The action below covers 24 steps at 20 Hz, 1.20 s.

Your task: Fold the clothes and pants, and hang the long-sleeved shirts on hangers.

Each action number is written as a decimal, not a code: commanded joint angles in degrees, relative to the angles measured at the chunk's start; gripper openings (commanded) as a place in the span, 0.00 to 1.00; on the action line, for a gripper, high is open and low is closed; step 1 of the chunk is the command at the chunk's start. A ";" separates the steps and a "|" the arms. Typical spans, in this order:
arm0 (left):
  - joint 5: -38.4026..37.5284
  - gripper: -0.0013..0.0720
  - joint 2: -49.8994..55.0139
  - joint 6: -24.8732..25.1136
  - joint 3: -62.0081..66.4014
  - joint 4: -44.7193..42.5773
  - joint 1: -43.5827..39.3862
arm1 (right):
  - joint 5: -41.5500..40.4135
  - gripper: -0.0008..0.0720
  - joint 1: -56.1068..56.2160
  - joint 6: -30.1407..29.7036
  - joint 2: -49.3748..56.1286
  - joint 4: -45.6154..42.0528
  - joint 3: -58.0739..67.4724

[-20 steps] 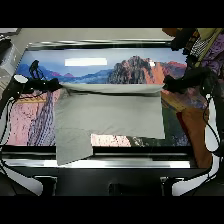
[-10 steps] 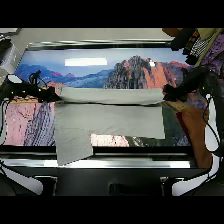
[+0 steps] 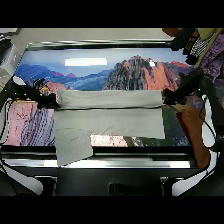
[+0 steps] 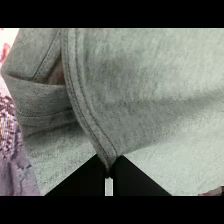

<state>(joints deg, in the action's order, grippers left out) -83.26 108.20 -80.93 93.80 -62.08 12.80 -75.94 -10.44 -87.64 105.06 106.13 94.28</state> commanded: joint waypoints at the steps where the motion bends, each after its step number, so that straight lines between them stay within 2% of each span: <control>1: -0.07 0.08 0.50 -0.15 0.02 -0.57 -0.02 | -3.54 0.13 0.00 -0.04 1.79 -0.31 -0.02; 3: -0.07 0.44 0.48 -0.70 0.04 -0.55 0.00 | -5.35 0.39 0.00 -0.07 1.90 0.35 -0.02; 4: -0.17 0.58 0.35 -1.31 0.04 -0.52 0.07 | -7.06 0.52 0.00 -0.66 1.88 1.88 0.00; 5: -0.61 0.61 -0.13 -1.62 0.04 -0.50 0.28 | -9.40 0.55 -0.02 -2.10 1.79 3.56 0.00; 7: -2.60 0.61 -2.29 -1.51 0.04 -0.59 1.25 | -13.84 0.56 -0.07 -4.92 0.17 5.79 0.00; 11: -4.22 0.62 -11.63 -1.70 -4.98 -1.11 6.93 | -12.26 0.58 -4.42 -9.22 -9.75 7.04 -0.02; 14: -3.67 0.62 -22.03 -2.08 -19.15 2.71 14.45 | -12.22 0.60 -11.82 -9.88 -15.78 10.82 -0.98; 17: -0.96 0.62 -31.15 -2.23 -36.11 2.71 19.61 | -12.26 0.59 -16.63 -9.99 -19.78 15.23 -3.69; 20: 1.07 0.62 -34.14 -1.73 -47.21 3.32 20.41 | -12.52 0.59 -16.55 -9.90 -21.00 15.19 -5.33; 24: 3.91 0.61 -33.92 1.42 -53.24 4.90 18.10 | -12.55 0.59 -15.41 -9.86 -21.00 15.12 -5.86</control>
<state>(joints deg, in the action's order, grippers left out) -81.69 75.40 -81.41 46.37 -58.24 31.44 -88.53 -25.96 -97.45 84.60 120.68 88.99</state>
